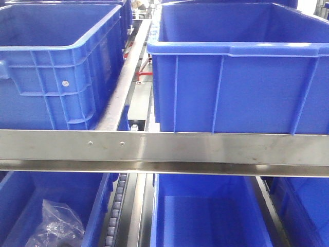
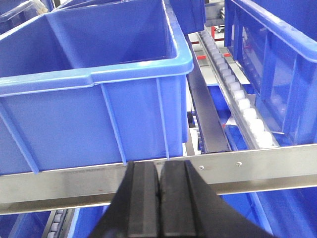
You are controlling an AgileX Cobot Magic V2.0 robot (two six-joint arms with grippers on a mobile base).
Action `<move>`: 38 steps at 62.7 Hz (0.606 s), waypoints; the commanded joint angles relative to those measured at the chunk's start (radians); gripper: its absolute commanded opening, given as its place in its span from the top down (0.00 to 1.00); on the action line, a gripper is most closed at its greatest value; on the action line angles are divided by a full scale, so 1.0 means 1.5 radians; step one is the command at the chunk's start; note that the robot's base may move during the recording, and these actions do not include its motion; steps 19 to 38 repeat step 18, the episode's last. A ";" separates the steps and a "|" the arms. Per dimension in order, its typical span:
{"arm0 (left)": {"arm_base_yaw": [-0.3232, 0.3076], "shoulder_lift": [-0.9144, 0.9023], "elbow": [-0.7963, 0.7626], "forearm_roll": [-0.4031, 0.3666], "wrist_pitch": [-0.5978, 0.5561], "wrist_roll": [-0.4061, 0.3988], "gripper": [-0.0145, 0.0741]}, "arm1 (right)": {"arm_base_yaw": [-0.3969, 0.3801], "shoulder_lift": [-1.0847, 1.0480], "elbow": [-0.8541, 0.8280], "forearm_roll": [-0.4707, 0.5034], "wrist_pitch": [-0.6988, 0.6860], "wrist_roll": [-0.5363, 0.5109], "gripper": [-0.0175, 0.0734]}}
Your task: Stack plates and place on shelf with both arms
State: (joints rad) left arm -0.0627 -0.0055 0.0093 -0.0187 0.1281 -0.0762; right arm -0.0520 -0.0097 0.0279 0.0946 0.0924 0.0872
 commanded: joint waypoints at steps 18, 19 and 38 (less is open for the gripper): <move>-0.003 -0.013 0.015 -0.005 -0.055 -0.001 0.73 | 0.001 -0.015 -0.011 -0.007 -0.062 -0.003 0.74; -0.003 -0.013 0.015 -0.005 -0.055 -0.001 0.73 | 0.001 -0.015 -0.011 -0.007 -0.062 -0.003 0.74; -0.003 -0.013 0.015 -0.005 -0.055 -0.001 0.73 | 0.001 -0.015 -0.011 -0.007 -0.062 -0.003 0.74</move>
